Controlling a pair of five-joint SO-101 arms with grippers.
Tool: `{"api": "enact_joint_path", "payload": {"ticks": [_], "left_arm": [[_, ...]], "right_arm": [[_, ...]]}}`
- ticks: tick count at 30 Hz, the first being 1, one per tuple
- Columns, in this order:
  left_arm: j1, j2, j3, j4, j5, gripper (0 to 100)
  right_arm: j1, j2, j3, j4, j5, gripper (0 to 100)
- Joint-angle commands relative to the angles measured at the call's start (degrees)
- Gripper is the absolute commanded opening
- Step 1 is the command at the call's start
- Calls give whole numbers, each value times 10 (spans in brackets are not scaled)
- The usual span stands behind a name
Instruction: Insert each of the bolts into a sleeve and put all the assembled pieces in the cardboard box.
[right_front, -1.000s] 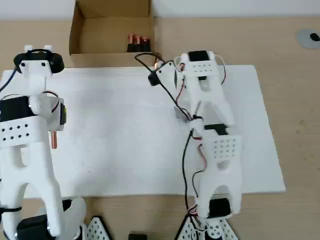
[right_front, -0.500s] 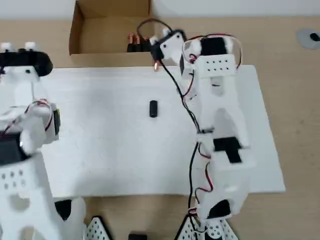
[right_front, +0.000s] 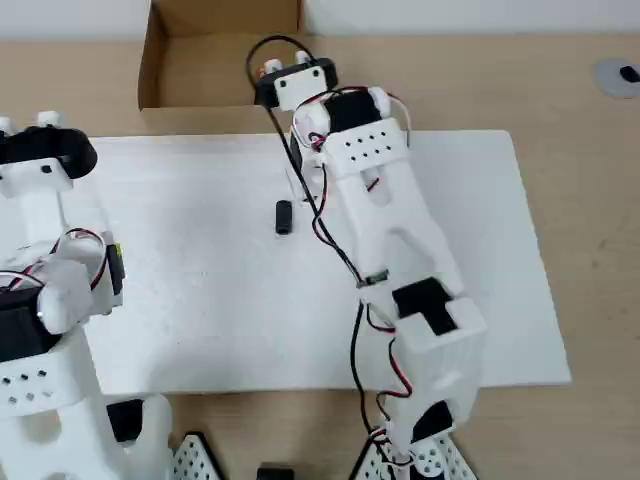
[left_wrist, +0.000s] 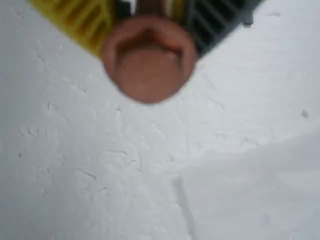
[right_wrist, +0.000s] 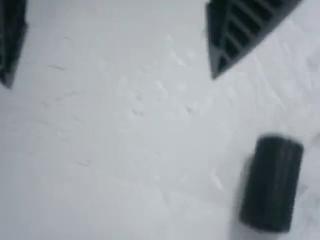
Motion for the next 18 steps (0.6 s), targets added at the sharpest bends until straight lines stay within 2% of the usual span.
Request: {"api": "enact_joint_path", "payload": {"ticks": [1,4,8,18], "left_arm": [[2,-11,-7,4,3,9],[2,-11,-5,11,4,9],[2,-11,-6,18,16,9],[2,-11,-7,18,17,9]], "right_arm": [[-29,13,-2,-14,-95,236],[-69,27,-23,-13,-144,200],[-105,49,-65,-13,-147,198],[-77,128,-124,-10,-148,198]]}}
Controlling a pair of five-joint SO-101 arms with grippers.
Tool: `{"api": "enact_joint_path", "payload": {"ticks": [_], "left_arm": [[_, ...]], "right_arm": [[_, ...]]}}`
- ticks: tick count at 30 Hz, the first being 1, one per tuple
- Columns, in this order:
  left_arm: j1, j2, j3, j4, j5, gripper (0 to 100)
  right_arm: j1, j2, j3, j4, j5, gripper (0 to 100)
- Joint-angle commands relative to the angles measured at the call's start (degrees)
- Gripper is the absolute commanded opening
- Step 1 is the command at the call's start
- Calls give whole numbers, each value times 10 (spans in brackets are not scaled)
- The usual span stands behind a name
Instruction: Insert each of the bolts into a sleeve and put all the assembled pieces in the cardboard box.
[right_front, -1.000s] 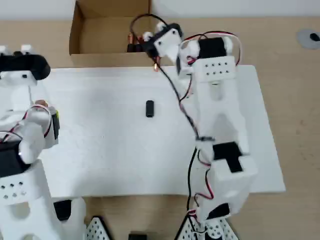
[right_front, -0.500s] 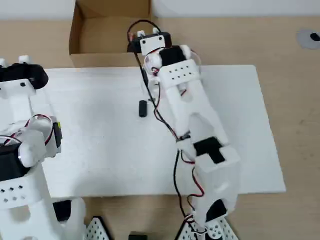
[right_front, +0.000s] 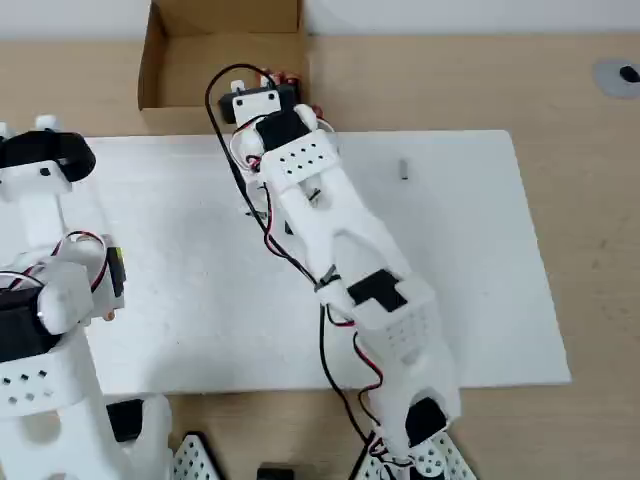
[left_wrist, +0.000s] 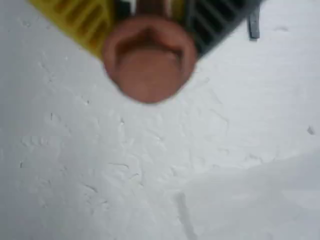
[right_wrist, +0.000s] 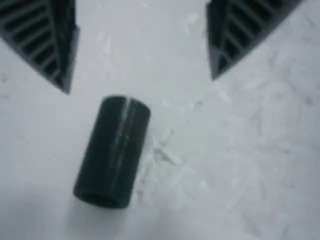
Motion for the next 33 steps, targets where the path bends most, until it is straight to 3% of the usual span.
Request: {"api": "enact_joint_path", "payload": {"ticks": [1,14,18,23,26,33], "left_arm": [[2,-11,-7,4,0,9],[2,-11,-7,4,-2,9],[2,-11,-7,4,-2,9],[2,-11,-7,4,-2,9],[2,-11,-7,4,-2,9],[2,-11,-7,4,-2,9]], "right_arm": [[19,8,-36,-4,-3,198],[45,150,-36,-61,-1,193],[54,151,-40,-62,0,142],[46,153,-86,-40,52,94],[34,154,-106,-18,72,9],[23,151,-117,25,75,10]]}}
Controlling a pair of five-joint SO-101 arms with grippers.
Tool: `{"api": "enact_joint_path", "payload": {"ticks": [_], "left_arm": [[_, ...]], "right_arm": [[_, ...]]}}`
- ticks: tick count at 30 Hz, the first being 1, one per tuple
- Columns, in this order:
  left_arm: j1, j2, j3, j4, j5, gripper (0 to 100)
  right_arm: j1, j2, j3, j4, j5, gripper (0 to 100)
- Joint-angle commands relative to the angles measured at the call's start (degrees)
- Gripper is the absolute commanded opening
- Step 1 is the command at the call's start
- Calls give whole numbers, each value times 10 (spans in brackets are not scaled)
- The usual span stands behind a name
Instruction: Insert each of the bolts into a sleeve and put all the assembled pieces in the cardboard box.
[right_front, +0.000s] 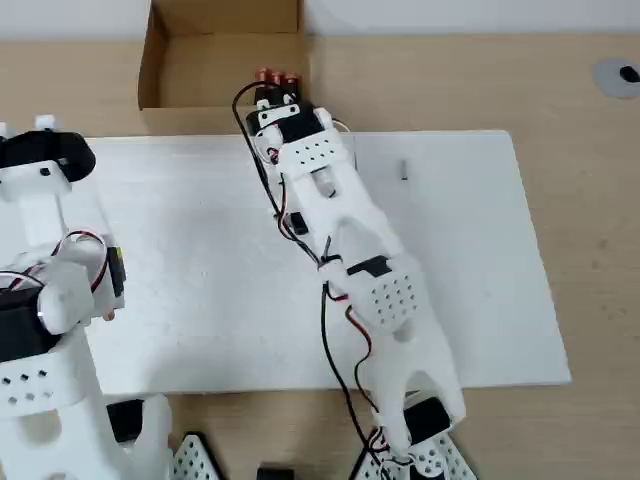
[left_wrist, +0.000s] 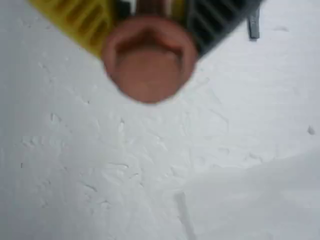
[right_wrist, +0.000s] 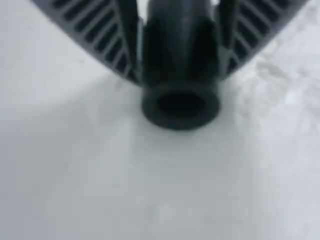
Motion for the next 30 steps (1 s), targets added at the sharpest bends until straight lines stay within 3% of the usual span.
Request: {"api": "enact_joint_path", "payload": {"ticks": [1,9,16,23,28,30], "left_arm": [[2,-11,-7,4,-2,9],[2,-11,-8,11,7,9],[1,-58,-76,23,33,9],[6,-101,-89,6,32,5],[3,-102,-45,-90,44,5],[3,-103,-33,-134,104,5]], "right_arm": [[-25,-5,-23,8,9,10],[-22,-14,-148,68,8,10],[-74,-204,-159,68,8,10],[-148,-502,-10,67,9,10],[-170,-677,185,62,11,10],[-170,-730,281,37,18,10]]}}
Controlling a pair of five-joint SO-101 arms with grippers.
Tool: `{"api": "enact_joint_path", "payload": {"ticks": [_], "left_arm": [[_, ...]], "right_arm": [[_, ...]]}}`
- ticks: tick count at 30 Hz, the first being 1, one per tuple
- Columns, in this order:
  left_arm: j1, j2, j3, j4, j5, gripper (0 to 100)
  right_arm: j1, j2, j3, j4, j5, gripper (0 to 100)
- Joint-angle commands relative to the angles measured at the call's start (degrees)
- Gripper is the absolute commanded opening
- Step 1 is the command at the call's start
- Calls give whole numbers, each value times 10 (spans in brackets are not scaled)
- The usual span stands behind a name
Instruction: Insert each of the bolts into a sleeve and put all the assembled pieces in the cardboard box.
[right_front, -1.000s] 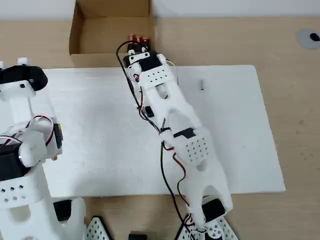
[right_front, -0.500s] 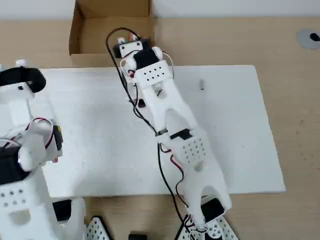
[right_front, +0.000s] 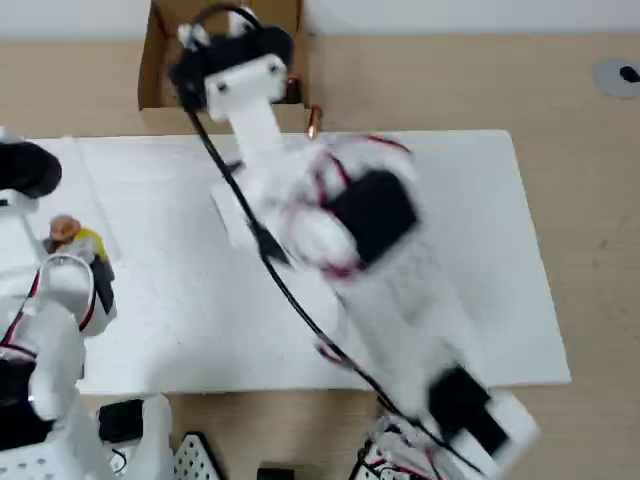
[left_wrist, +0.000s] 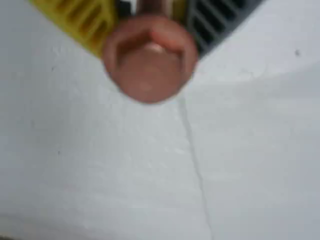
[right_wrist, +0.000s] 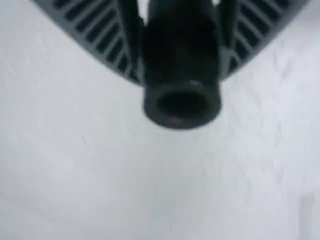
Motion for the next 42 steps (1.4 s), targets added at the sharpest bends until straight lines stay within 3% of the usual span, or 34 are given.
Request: {"api": "enact_joint_path", "payload": {"ticks": [1,4,7,13,19,23,34,39,42], "left_arm": [[4,-7,8,-84,97,5],[26,-2,14,-159,182,5],[93,-4,26,-212,189,5],[225,-8,25,-200,189,5],[243,-9,7,-199,213,5],[243,-8,-40,-199,250,5],[254,-4,-82,-198,250,5],[301,-7,-55,-178,246,5],[299,-7,-50,-178,246,5]], "right_arm": [[-9,-123,169,-48,27,10],[-10,-178,315,-169,89,10],[-11,-236,444,-287,151,10],[-26,-348,671,-551,205,10],[-25,-438,829,-731,221,10],[-22,-486,880,-784,221,10],[-26,-531,934,-840,214,10],[-26,-528,932,-842,124,10],[-26,-528,933,-842,113,10]]}}
